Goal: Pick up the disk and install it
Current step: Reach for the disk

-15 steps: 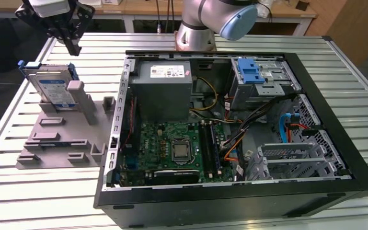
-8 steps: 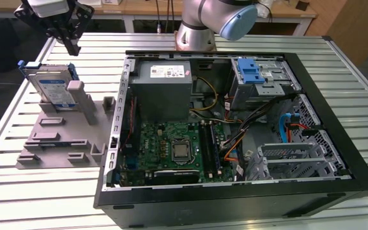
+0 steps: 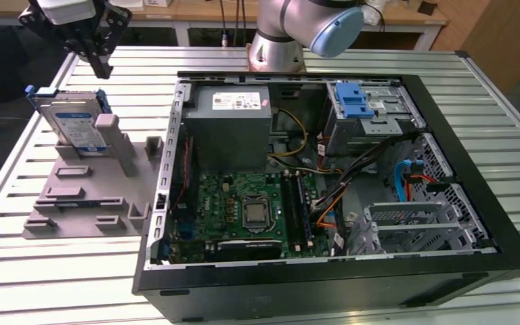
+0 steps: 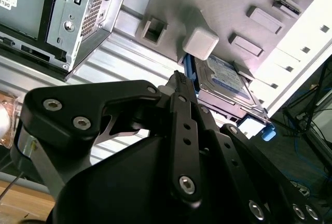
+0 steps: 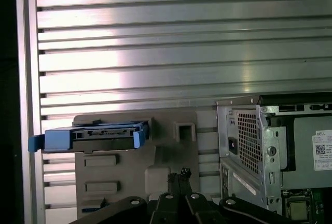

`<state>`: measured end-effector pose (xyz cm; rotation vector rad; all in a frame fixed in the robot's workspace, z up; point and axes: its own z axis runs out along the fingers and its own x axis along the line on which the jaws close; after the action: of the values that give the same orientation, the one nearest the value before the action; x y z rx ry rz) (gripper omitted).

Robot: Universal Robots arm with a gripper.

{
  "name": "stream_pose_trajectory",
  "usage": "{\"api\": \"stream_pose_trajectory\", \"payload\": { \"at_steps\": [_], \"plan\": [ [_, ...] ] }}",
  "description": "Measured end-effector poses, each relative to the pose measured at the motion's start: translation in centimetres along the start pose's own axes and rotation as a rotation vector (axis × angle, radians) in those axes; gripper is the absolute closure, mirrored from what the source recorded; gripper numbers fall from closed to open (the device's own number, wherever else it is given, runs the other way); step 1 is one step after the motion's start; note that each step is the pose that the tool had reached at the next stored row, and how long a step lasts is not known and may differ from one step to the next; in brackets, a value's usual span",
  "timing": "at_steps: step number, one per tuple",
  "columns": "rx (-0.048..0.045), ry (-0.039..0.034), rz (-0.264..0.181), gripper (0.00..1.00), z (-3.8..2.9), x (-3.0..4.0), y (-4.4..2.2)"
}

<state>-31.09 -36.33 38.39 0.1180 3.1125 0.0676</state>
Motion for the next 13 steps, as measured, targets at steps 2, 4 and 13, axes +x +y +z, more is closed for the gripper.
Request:
{"api": "stream_pose_trajectory", "payload": {
  "at_steps": [2, 4, 13],
  "plan": [
    [0.0000, 0.0000, 0.000, 0.89, 0.00, 0.05, 0.00],
    [0.0000, 0.0000, 0.000, 0.89, 0.00, 0.11, -0.01],
    [0.0000, 0.0000, 0.000, 0.89, 0.00, 0.35, -0.03]
  ]
}}
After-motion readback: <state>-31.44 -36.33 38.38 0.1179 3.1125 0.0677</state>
